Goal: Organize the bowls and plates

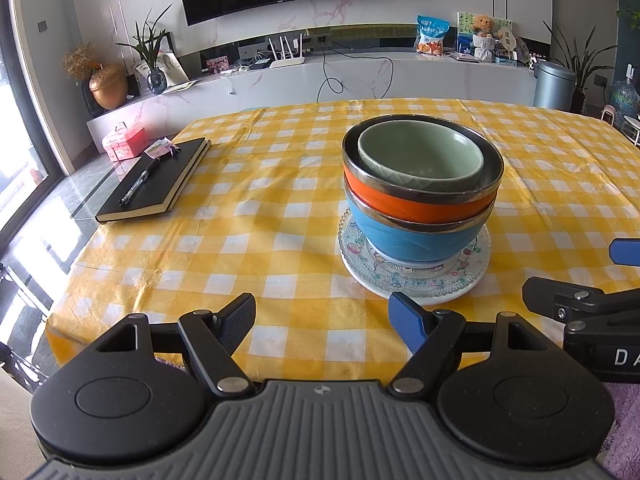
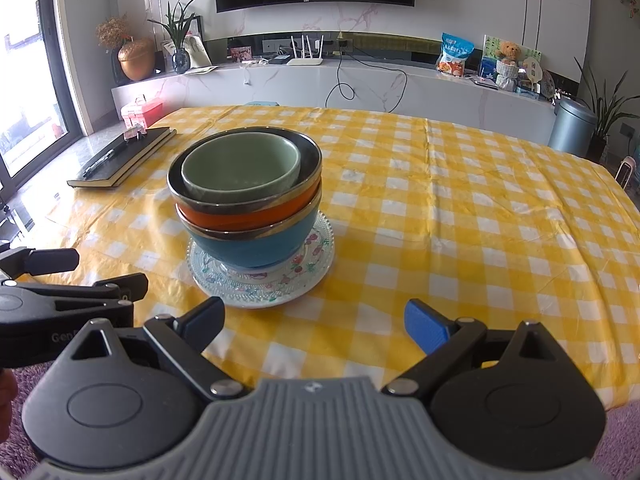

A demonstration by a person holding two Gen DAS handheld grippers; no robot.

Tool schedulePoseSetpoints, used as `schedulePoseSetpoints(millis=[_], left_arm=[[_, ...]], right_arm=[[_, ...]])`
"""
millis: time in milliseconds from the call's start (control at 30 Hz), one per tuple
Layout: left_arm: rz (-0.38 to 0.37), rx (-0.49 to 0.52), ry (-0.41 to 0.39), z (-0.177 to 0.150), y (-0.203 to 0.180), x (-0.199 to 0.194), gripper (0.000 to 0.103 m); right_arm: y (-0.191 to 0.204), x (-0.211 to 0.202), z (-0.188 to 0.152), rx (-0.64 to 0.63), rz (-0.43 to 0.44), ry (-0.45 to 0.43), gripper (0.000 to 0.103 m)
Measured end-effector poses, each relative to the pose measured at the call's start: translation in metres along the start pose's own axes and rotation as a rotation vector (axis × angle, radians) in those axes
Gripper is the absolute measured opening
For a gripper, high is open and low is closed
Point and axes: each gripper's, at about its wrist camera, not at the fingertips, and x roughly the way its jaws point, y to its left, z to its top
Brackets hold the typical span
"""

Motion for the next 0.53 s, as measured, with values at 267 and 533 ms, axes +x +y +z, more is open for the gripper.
schedulePoseSetpoints(millis=[267, 533], left_arm=[[-0.003, -0.002, -0.004, -0.0004, 0.0005, -0.0005, 0.089], [0.001, -0.01, -0.015, -0.0028, 0.0026, -0.0031, 0.089]], right_arm=[[0.0043, 0.0014, -0.0038, -0.015, 0.002, 0.001, 0.095], [0.0043, 0.0016, -0.0038, -0.015, 0.0, 0.008, 0.095]])
